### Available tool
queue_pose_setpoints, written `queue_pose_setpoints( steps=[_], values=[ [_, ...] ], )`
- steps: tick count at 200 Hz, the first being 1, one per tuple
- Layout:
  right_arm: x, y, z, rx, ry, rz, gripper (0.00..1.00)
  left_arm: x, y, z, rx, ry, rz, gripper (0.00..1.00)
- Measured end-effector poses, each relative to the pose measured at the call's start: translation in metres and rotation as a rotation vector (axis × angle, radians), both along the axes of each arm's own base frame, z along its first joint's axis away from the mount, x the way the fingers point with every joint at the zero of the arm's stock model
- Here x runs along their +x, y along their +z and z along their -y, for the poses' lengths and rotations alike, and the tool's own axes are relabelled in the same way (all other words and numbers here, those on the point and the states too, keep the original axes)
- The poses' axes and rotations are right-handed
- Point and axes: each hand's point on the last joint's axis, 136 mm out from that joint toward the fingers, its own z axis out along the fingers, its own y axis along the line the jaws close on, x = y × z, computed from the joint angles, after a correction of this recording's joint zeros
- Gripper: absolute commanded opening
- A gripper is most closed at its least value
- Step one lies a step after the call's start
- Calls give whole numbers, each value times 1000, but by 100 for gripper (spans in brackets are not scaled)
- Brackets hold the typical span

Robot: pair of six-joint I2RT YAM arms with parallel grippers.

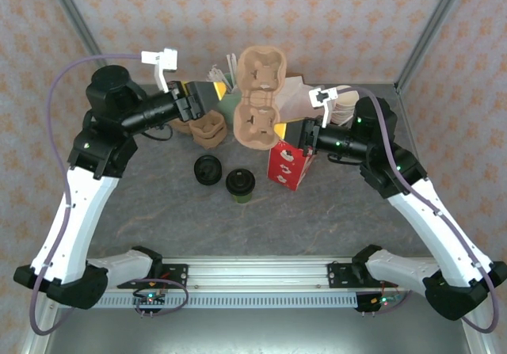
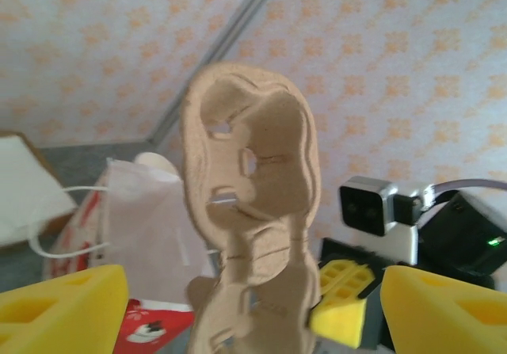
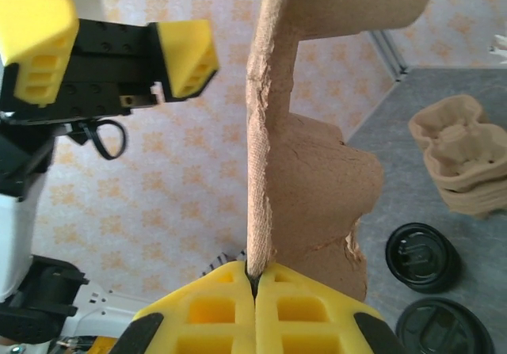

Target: Pack the takeout coffee

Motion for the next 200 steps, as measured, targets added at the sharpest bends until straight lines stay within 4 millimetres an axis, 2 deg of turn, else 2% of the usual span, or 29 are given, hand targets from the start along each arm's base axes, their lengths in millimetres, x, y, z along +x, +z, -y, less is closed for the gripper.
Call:
queue_pose_setpoints(
  steps=[14, 33, 73, 97, 107, 138, 200],
  values=[
    [-1, -1, 5, -25, -22, -15, 0, -7, 4, -7, 32, 36, 28, 92],
    [-3, -5, 10, -59, -41, -52, 0, -17, 5, -11, 97, 82, 74, 93],
    [-14, -4, 17, -111, -44, -125, 0, -49, 9, 11, 276, 19, 208, 94],
    [-20, -3, 20, -134, -35, -167, 0, -52, 16, 19, 361, -14, 277, 86],
    [-23, -6, 21, -147, -30, -194, 0, -52, 15, 25, 398, -42, 305, 85],
    [-31, -22, 20, -192, 0, -281, 0, -51, -9, 47, 513, -146, 346, 86],
    [-35, -46, 11, -236, 72, -408, 0, -49, -60, 72, 700, -309, 378, 80]
  ],
)
